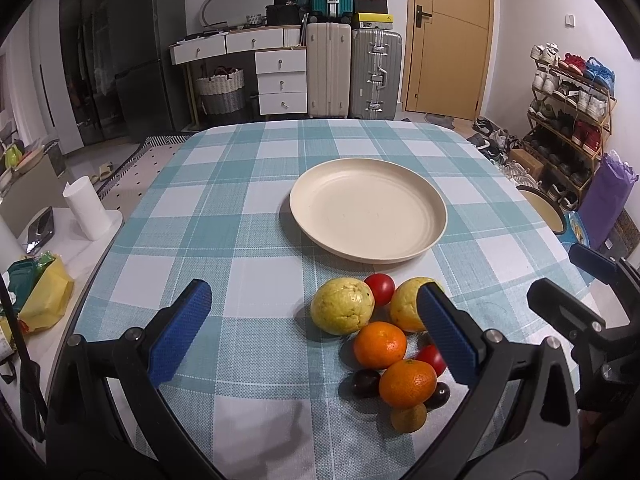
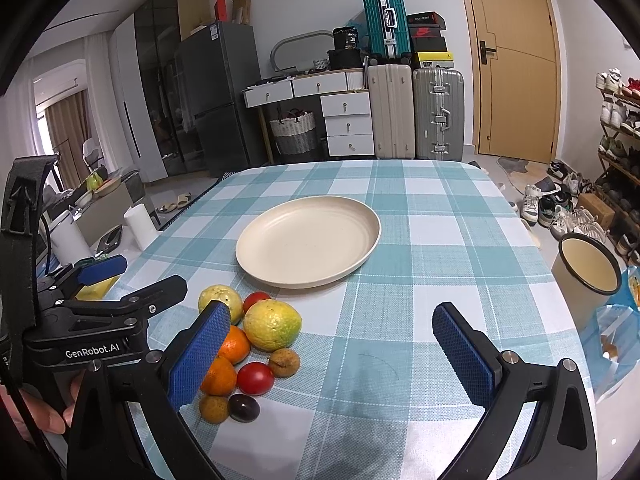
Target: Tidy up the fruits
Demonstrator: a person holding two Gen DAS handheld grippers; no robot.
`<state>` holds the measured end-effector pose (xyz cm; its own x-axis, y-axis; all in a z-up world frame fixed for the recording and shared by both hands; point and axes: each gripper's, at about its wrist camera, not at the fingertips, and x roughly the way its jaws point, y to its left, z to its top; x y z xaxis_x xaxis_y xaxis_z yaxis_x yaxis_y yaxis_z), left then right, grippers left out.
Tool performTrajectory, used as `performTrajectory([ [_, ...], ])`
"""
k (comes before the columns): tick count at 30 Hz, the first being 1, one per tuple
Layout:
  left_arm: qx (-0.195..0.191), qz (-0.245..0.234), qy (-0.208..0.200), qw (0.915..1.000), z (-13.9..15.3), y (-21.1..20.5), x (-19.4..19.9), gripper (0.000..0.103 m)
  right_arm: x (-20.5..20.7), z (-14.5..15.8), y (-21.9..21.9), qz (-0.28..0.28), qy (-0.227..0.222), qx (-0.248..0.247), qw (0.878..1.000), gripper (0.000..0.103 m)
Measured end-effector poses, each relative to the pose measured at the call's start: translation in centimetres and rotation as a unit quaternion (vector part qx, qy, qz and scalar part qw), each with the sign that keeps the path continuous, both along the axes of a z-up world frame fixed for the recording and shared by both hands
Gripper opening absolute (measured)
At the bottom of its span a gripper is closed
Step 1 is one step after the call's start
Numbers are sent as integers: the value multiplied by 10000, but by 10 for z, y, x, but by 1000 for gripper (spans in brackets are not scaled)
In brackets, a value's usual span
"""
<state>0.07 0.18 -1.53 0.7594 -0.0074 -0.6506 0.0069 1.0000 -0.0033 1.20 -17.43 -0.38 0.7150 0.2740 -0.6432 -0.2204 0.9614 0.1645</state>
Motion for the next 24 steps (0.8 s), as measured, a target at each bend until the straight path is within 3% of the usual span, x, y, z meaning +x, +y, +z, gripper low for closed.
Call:
performTrajectory([
  [24, -78, -22, 132, 9999, -12, 5, 4, 102, -1, -3, 2, 9, 34, -5, 10000, 103],
])
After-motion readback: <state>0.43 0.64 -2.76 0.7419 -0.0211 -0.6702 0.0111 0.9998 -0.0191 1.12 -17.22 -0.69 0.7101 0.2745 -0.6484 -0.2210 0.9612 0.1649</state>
